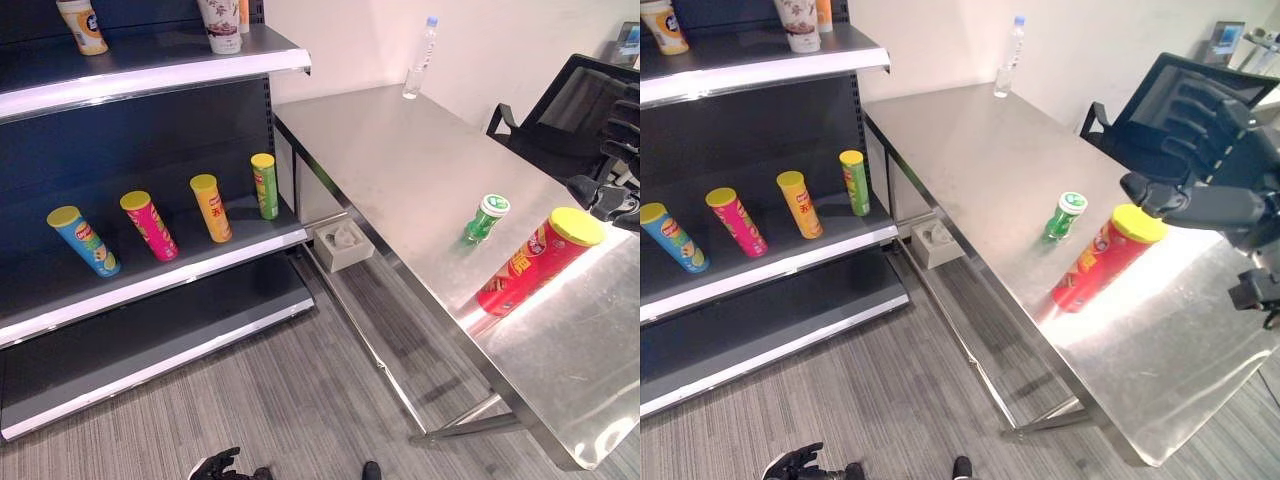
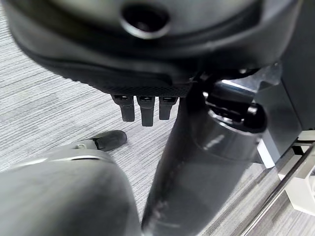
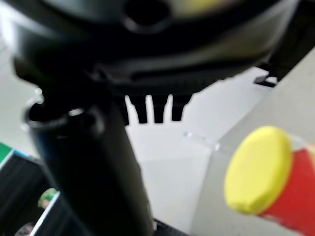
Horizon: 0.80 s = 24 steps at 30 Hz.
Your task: Put the goods on the table back onto the shelves and tidy them up.
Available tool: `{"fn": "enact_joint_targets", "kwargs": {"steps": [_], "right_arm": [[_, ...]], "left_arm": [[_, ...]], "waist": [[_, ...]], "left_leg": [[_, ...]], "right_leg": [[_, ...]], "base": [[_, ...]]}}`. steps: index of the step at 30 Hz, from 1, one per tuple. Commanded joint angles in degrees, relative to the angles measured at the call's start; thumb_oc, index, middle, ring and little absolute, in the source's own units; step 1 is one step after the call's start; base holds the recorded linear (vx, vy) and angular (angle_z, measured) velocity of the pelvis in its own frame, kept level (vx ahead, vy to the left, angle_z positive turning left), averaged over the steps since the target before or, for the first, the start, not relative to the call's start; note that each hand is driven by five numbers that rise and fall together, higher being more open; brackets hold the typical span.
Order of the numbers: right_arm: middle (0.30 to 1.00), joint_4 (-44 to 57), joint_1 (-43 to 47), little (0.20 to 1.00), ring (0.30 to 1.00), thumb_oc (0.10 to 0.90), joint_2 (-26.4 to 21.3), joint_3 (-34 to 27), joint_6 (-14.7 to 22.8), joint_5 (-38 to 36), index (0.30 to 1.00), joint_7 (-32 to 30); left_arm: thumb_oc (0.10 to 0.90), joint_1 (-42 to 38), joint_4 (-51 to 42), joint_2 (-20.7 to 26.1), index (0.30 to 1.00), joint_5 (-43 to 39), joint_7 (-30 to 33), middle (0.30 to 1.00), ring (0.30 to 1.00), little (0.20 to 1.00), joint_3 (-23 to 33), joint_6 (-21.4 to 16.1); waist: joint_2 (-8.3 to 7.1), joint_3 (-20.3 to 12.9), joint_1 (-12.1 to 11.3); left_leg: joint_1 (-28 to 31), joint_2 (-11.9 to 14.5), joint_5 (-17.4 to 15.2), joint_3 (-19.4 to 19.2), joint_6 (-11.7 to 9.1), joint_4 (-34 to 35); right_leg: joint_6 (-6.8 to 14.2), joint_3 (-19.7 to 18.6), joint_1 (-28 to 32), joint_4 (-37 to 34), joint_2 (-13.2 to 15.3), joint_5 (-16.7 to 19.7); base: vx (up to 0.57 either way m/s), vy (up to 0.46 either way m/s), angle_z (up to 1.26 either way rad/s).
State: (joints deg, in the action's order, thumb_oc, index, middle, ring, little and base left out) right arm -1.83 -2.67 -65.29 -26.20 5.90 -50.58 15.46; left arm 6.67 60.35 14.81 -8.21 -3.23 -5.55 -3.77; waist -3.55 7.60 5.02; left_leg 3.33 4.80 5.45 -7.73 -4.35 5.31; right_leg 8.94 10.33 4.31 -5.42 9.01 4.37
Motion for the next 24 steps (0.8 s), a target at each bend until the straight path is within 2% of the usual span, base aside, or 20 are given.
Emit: {"fn": "enact_joint_targets", "kwargs": {"steps": [1, 10, 24], "right_arm": [[0.900, -0.1, 5.7, 0.900, 0.900, 0.800, -5.5, -3.2, 1.8, -0.7, 0.900, 1.4], [0.900, 0.6, 2.8, 0.900, 0.900, 0.800, -6.2, 1.3, -1.3, 3.3, 0.900, 5.1], [0.900, -1.6, 1.6, 0.900, 0.900, 0.800, -7.4, 2.3, -1.2, 7.3, 0.900, 3.9]], "left_arm": [[0.800, -2.6, -0.4, 2.7, 0.900, 1.1, -1.1, 0.900, 0.900, 0.900, 0.4, -2.5], [0.800, -2.4, -0.6, 2.5, 0.900, 2.2, -2.0, 0.900, 0.900, 0.900, 0.2, -2.6], [0.800, -2.2, 0.0, 2.6, 0.900, 1.9, -1.7, 0.900, 0.900, 0.900, 0.1, -2.4]], "waist": [[-2.94, -1.9, -2.9], [-3.11, -1.8, -2.9], [-3.72, -1.6, -3.5]], "left_leg": [[3.1, 0.6, -8.3, -1.0, -1.6, -0.3], [3.2, 0.4, -8.3, -1.8, -1.4, -0.3], [3.2, 0.9, -8.0, -0.9, -1.7, -0.3]], "right_leg": [[4.7, -1.0, -2.0, 0.4, 2.5, -0.5], [4.7, -1.7, -2.8, 0.4, 2.7, 0.0], [4.4, -0.8, -2.3, 0.4, 2.3, -0.6]], "base": [[-0.03, 0.011, -0.10], [-0.02, 0.003, -0.08], [0.00, -0.002, 0.00]]}}
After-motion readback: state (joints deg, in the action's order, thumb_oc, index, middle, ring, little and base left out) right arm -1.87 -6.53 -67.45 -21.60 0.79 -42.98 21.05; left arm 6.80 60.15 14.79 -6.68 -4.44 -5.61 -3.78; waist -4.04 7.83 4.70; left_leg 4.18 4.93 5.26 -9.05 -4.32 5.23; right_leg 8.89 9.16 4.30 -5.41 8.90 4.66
